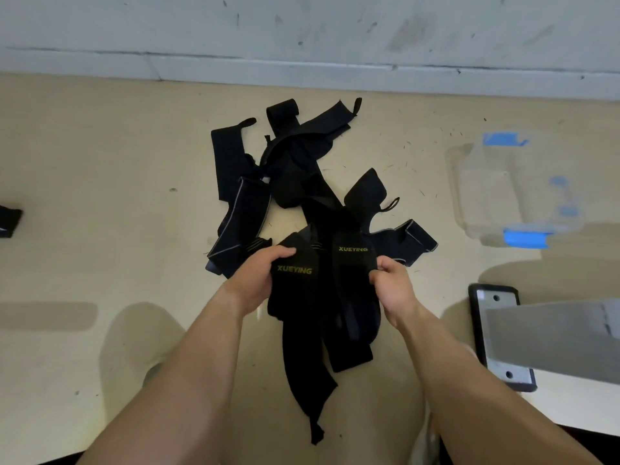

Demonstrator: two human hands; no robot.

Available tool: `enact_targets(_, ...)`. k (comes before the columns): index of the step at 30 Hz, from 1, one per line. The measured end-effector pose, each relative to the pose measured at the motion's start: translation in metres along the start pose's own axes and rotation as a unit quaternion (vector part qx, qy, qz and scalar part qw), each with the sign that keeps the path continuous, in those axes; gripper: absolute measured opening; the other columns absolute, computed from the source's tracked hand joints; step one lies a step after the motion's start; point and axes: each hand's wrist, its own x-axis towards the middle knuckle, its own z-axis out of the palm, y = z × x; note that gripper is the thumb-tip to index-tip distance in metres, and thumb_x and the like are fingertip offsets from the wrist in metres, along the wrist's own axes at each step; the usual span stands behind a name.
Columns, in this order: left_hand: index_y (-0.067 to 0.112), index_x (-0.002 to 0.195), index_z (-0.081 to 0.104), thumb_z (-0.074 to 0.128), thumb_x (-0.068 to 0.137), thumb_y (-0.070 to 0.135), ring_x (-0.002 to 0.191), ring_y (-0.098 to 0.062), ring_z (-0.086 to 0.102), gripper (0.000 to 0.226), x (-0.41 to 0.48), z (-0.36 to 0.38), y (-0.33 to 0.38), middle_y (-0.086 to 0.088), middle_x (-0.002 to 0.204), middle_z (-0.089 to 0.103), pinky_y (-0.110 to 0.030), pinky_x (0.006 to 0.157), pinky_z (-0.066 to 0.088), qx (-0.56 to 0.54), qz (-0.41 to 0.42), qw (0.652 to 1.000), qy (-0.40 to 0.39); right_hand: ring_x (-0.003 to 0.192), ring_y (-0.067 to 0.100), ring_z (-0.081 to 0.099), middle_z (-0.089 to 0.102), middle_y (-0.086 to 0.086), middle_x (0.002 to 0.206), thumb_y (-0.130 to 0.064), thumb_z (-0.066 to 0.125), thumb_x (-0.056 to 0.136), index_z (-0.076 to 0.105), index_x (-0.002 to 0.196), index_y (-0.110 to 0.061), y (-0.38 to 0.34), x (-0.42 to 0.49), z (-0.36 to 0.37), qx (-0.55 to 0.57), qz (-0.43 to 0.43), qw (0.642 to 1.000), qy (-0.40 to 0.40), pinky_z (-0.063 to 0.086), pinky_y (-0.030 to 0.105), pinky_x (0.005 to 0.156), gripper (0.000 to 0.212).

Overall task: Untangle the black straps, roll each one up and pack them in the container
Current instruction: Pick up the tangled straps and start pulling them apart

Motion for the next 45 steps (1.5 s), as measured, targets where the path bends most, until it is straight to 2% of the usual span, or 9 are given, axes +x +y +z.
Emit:
enact_targets(4, 0.008, 0.125, 0.069, 0.057, 0.101, 0.025, 0.110, -0.027, 0.070, 0.031, 0.012, 0.027, -0.005, -0.012, 0.120, 0.074, -0.038, 0.099, 0.054, -0.031, -0.008, 0.999, -0.013, 0.079, 0.024, 0.064, 0.064, 0.012, 0.080, 0.017, 0.045, 0.081, 0.059, 0.087, 0.007, 0.006, 0.001, 0.003, -0.028, -0.037, 0.998, -0.047, 0.058, 0.043, 0.079, 0.018)
enact_targets(11, 0.003, 0.121, 0.070, 0.067, 0.098, 0.021, 0.101, -0.033, 0.073, 0.029, 0.035, 0.035, -0.022, -0.019, 0.116, 0.074, -0.041, 0.088, 0.060, 0.029, -0.006, 0.999, 0.017, 0.061, 0.010, 0.062, 0.065, 0.004, 0.075, 0.017, 0.042, 0.076, 0.066, 0.092, -0.004, 0.002, -0.001, 0.007, -0.018, 0.019, 0.988, -0.155, 0.045, 0.015, 0.052, 0.036)
enact_targets(14, 0.003, 0.121, 0.070, 0.065, 0.098, 0.019, 0.097, -0.031, 0.072, 0.028, 0.028, 0.033, -0.022, -0.017, 0.107, 0.075, -0.038, 0.080, 0.060, 0.027, 0.012, 1.000, 0.006, 0.088, 0.031, 0.063, 0.064, 0.020, 0.099, -0.004, 0.046, 0.067, 0.064, 0.111, 0.009, 0.001, 0.006, 0.009, 0.166, 0.080, 0.971, -0.152, 0.050, 0.033, 0.079, 0.049)
enact_targets(18, 0.008, 0.120, 0.071, 0.065, 0.098, 0.020, 0.101, -0.028, 0.073, 0.026, 0.014, 0.027, -0.012, -0.013, 0.108, 0.076, -0.036, 0.085, 0.057, 0.076, 0.036, 0.996, -0.026, 0.081, 0.028, 0.067, 0.072, 0.013, 0.094, -0.036, 0.057, 0.092, 0.073, 0.093, -0.009, -0.020, 0.006, 0.018, 0.176, 0.084, 0.972, -0.135, 0.053, 0.037, 0.078, 0.032)
enact_targets(21, 0.012, 0.113, 0.074, 0.065, 0.098, 0.023, 0.100, -0.025, 0.075, 0.021, -0.001, 0.029, 0.002, -0.009, 0.104, 0.078, -0.036, 0.089, 0.056, 0.145, 0.049, 0.988, -0.027, 0.099, 0.034, 0.073, 0.075, 0.019, 0.105, -0.021, 0.061, 0.101, 0.070, 0.117, -0.003, -0.038, 0.000, 0.026, 0.123, 0.046, 0.987, -0.097, 0.059, 0.049, 0.092, 0.026)
enact_targets(24, 0.018, 0.107, 0.077, 0.066, 0.097, 0.026, 0.101, -0.024, 0.075, 0.017, -0.016, 0.034, 0.021, -0.006, 0.102, 0.079, -0.039, 0.096, 0.055, 0.175, 0.067, 0.982, 0.001, 0.105, 0.035, 0.071, 0.073, 0.019, 0.111, -0.015, 0.063, 0.099, 0.068, 0.119, -0.007, -0.059, -0.010, 0.024, 0.122, 0.027, 0.987, -0.103, 0.057, 0.054, 0.094, 0.022)
enact_targets(28, 0.021, 0.112, 0.077, 0.066, 0.098, 0.027, 0.106, -0.023, 0.074, 0.019, -0.036, 0.037, 0.050, -0.004, 0.109, 0.079, -0.043, 0.101, 0.054, 0.173, 0.076, 0.982, 0.028, 0.103, 0.034, 0.071, 0.071, 0.019, 0.113, -0.013, 0.068, 0.096, 0.066, 0.117, -0.008, -0.100, -0.028, 0.019, 0.131, -0.011, 0.987, -0.093, 0.058, 0.052, 0.093, 0.021)
enact_targets(33, 0.014, 0.106, 0.076, 0.064, 0.099, 0.021, 0.101, -0.025, 0.075, 0.016, -0.077, 0.041, 0.100, -0.009, 0.106, 0.079, -0.037, 0.084, 0.057, 0.124, 0.088, 0.986, 0.073, 0.096, 0.031, 0.072, 0.072, 0.017, 0.107, -0.010, 0.066, 0.096, 0.067, 0.114, -0.011, -0.159, -0.057, 0.006, 0.089, -0.050, 0.991, -0.085, 0.061, 0.045, 0.084, 0.017)
enact_targets(45, 0.015, 0.108, 0.073, 0.058, 0.103, 0.023, 0.094, -0.020, 0.075, 0.018, -0.181, 0.065, 0.226, -0.005, 0.105, 0.079, -0.034, 0.084, 0.058, 0.291, 0.213, 0.929, 0.085, 0.088, 0.024, 0.071, 0.074, 0.013, 0.100, 0.000, 0.061, 0.096, 0.070, 0.107, -0.007, -0.278, -0.138, -0.032, -0.020, -0.144, 0.981, -0.126, 0.059, 0.033, 0.074, 0.016)
